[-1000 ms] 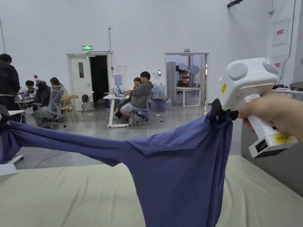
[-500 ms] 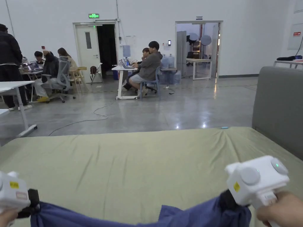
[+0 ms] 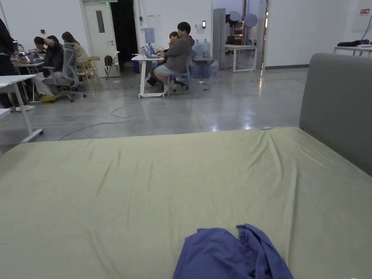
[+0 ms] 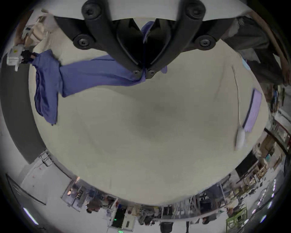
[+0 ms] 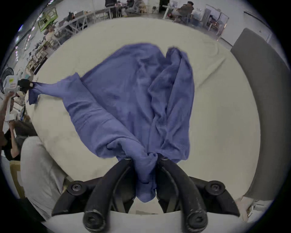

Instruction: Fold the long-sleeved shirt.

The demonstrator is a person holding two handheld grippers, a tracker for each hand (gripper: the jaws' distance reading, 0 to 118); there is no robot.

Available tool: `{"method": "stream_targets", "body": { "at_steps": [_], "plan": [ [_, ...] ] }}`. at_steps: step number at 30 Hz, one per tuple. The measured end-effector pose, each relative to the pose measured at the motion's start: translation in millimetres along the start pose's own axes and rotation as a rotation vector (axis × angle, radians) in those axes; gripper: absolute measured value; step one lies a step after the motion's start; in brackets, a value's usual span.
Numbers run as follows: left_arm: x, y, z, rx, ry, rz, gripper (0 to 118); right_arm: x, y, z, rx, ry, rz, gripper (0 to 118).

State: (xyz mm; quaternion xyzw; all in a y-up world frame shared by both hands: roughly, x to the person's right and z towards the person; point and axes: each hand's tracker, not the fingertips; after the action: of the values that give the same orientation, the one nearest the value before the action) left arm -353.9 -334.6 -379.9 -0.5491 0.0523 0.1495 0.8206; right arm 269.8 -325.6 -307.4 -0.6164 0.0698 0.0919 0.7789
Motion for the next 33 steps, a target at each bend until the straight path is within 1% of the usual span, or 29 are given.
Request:
{"method": "stream_targets", "body": {
  "at_steps": [2, 3, 4, 6, 7, 8, 9, 10, 11, 13, 14, 15, 16, 17, 18, 19, 20, 21, 22, 23, 24, 25, 26, 27, 29, 30, 31, 32, 33],
  "plan": [
    [-6, -13, -12, -0.029, 0.026, -0.003, 0, -6, -8, -16, -0.015, -0.007, 0.007, 17],
    [-6, -19, -19, -0.051, 0.049, -0.021, 0, -8, -10, -25, -0.026, -0.013, 0.006, 20],
    [-5, -22, -25, -0.066, 0.056, -0.031, 0, -9, -12, -28, -0.032, -0.015, 0.0, 28],
    [-2, -32, -33, -0.075, 0.052, -0.027, 0, -9, -9, -39, -0.056, 0.0, -0.026, 49],
    [0, -32, -33, -0.057, 0.049, -0.018, 19, -9, -6, -39, -0.054, 0.016, -0.035, 63],
    [4, -30, -30, -0.037, 0.058, -0.011, 57, -8, -6, -33, -0.043, 0.053, -0.067, 70],
    [9, -29, -20, -0.014, 0.063, -0.014, 94, -8, -3, -24, -0.043, 0.08, -0.104, 75],
    [13, -27, -10, 0.014, 0.044, 0.007, 116, -9, -2, -14, -0.028, 0.062, -0.111, 75],
    [17, -25, 4, 0.049, 0.017, 0.013, 118, -10, -2, 3, 0.01, 0.03, -0.102, 75],
    [30, -28, 43, 0.177, -0.046, 0.008, 118, -9, -6, 42, 0.122, -0.032, -0.042, 77],
    [39, -33, 64, 0.238, -0.08, -0.016, 118, -11, -11, 65, 0.179, -0.051, -0.028, 81],
    [48, -42, 80, 0.277, -0.117, -0.045, 118, -14, -17, 84, 0.22, -0.062, -0.024, 84],
    [56, -50, 91, 0.283, -0.15, -0.075, 114, -15, -23, 101, 0.242, -0.064, -0.032, 83],
    [66, -61, 101, 0.259, -0.216, -0.103, 100, -19, -30, 115, 0.271, -0.061, -0.054, 80],
    [76, -75, 108, 0.207, -0.275, -0.151, 61, -23, -38, 126, 0.309, -0.042, -0.087, 66],
    [85, -89, 110, 0.168, -0.283, -0.184, 27, -26, -46, 131, 0.344, -0.009, -0.111, 59],
    [97, -104, 110, 0.141, -0.275, -0.23, 12, -28, -54, 133, 0.386, 0.034, -0.142, 50],
    [110, -117, 103, 0.116, -0.269, -0.291, 1, -34, -63, 133, 0.401, 0.076, -0.186, 39],
    [119, -128, 97, 0.089, -0.265, -0.327, 0, -38, -67, 129, 0.383, 0.102, -0.222, 0],
    [129, -138, 91, 0.054, -0.284, -0.334, 0, -42, -71, 122, 0.349, 0.138, -0.263, 0],
    [140, -143, 83, -0.005, -0.329, -0.35, 0, -45, -75, 115, 0.313, 0.139, -0.298, 0],
    [149, -140, 75, -0.037, -0.376, -0.348, 0, -50, -77, 109, 0.324, 0.173, -0.31, 0],
    [163, -136, 69, -0.042, -0.406, -0.362, 0, -55, -78, 104, 0.325, 0.167, -0.289, 0],
    [180, -125, 62, -0.026, -0.403, -0.402, 0, -60, -79, 99, 0.312, 0.169, -0.284, 0],
    [221, -95, 52, 0.04, -0.398, -0.533, 0, -61, -79, 92, 0.285, 0.177, -0.275, 0],
    [244, -75, 43, 0.082, -0.413, -0.562, 10, -63, -78, 89, 0.281, 0.181, -0.278, 0],
    [264, -57, 32, 0.117, -0.415, -0.576, 59, -64, -77, 88, 0.279, 0.188, -0.282, 0],
    [289, -32, 15, 0.14, -0.438, -0.599, 103, -61, -78, 88, 0.277, 0.2, -0.285, 0],
    [320, -10, -2, 0.125, -0.434, -0.645, 118, -61, -77, 88, 0.279, 0.208, -0.29, 0]
  ]
}}
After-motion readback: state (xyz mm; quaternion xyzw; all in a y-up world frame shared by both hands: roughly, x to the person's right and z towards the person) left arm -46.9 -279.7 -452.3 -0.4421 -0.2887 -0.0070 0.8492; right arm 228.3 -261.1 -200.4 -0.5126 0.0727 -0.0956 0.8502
